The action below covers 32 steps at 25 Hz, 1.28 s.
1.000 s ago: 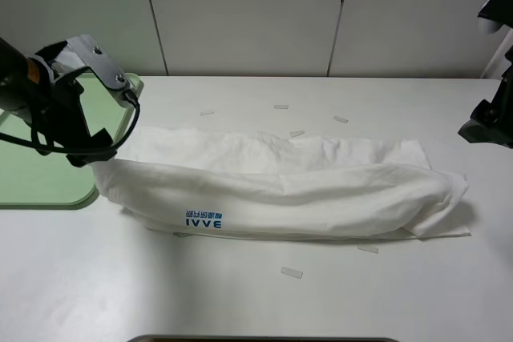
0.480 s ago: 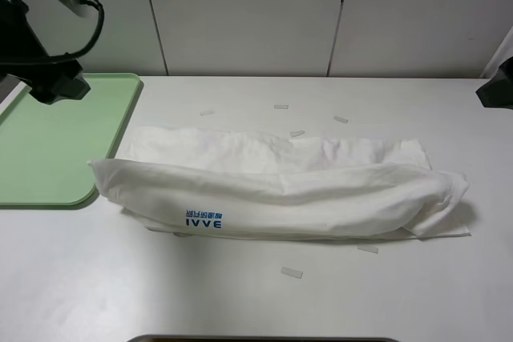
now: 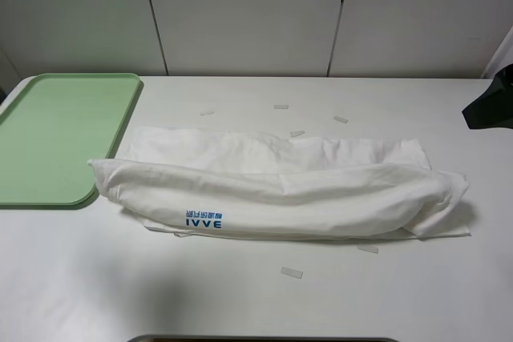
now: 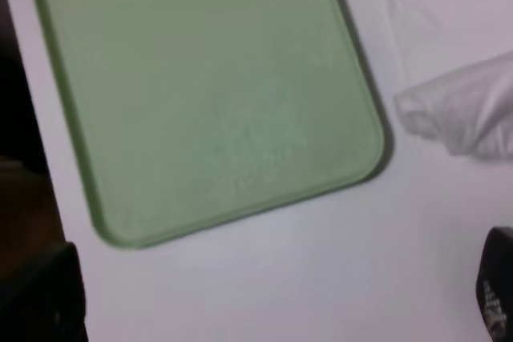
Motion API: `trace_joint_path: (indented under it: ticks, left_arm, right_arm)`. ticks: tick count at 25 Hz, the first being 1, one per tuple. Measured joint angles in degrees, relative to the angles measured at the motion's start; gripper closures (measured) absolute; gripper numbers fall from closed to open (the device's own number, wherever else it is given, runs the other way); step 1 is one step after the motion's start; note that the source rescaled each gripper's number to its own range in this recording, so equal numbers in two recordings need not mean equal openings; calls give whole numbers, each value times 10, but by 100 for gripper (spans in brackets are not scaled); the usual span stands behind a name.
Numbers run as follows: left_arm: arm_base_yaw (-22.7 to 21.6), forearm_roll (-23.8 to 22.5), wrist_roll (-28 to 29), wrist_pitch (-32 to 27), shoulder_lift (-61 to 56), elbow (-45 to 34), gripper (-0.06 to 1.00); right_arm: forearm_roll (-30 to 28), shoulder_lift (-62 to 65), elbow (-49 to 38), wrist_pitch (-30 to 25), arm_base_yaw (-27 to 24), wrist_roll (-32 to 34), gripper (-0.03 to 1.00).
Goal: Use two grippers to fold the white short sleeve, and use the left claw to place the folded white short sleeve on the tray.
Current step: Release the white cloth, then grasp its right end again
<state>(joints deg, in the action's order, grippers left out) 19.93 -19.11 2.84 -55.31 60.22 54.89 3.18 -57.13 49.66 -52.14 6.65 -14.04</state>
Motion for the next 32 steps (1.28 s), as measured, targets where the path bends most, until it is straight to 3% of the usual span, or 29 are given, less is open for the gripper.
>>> trace_joint_path:
  ticks: [10,23,32]
  left_arm:
    - [0,0,62,-117,-176,-2,-2]
    - [0,34,83,-119,-442,-156,-2]
    - [0,59,85,-120,-511,-235,-1]
  right_arm:
    - [11,0,0,-14,0,0,-3]
    - [14,0,0,-15,0,0,-3]
    - [14,0,0,-15,0,0,-3]
